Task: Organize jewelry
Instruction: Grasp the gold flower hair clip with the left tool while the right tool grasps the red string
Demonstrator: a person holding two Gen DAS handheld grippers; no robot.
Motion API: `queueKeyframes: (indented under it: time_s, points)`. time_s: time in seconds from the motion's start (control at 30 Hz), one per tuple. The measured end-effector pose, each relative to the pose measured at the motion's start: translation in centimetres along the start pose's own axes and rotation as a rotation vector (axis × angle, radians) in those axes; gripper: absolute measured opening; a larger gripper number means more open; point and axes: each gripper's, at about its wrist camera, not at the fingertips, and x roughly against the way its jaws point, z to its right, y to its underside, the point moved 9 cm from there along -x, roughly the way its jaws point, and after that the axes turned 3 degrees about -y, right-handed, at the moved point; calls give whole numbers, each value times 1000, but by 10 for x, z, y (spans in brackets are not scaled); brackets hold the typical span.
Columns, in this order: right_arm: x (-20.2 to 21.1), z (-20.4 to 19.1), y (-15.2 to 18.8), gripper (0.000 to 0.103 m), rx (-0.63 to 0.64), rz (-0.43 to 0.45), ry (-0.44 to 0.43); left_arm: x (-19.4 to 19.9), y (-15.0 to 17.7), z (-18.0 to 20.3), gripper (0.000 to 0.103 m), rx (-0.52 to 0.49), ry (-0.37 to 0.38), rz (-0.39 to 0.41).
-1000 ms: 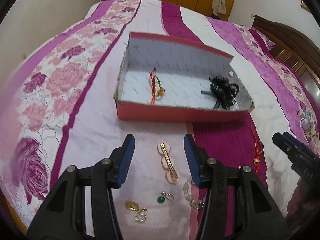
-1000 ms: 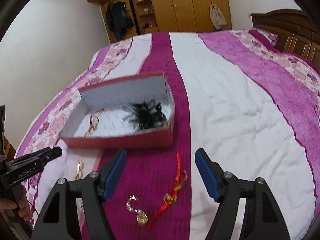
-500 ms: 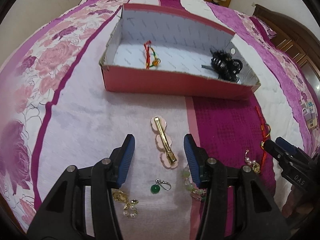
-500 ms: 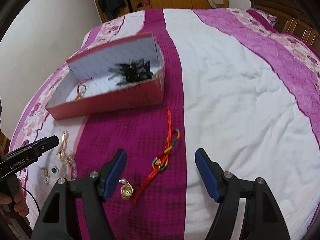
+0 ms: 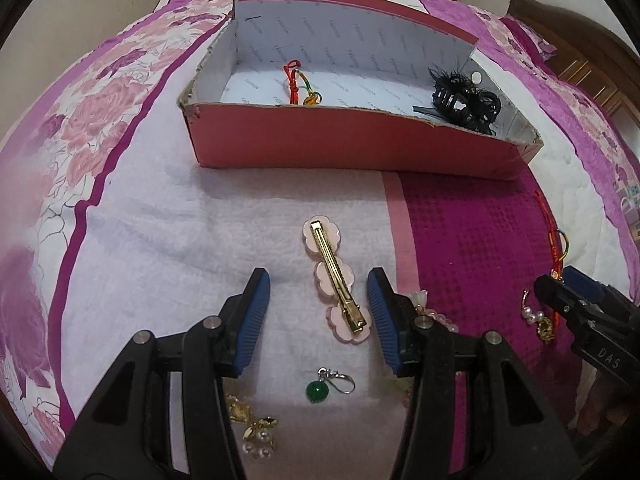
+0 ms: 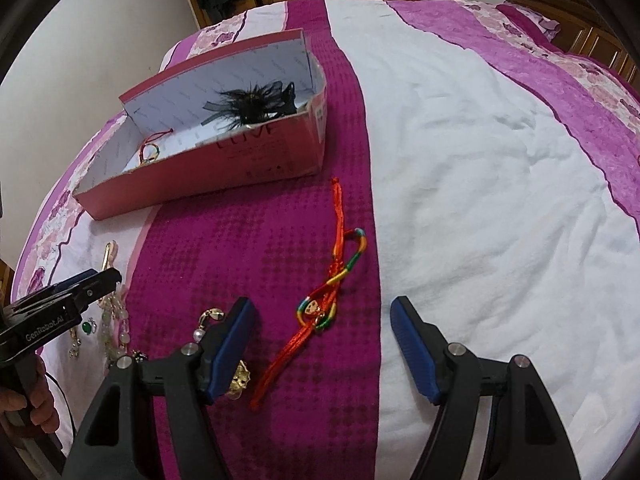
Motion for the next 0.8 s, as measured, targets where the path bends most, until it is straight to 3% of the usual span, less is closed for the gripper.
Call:
queueKeyframes:
  time_s: [0.33,0.47,0.63,0.67,0.77,0.8]
  points:
    - [-7,-1,3,71,24,13,1,-8,0,3,42,-45,-23,14]
    - [-5,3,2,58,14,23,17,-10,-1,4,43,-48,-25,-6]
    - [2,12,1,26,-32,34,10,-6,-2,4,40,-60,-17,9]
    - [3,14,1,19,-41,34,-1,-5,-2,4,34,-65,-9,15]
    - [5,17,1,17,-71,30,-39,0,-2,1,10,-65,1,31]
    - [7,17,1,16,-77,32,-46,2,-2,0,10,-60,10,32]
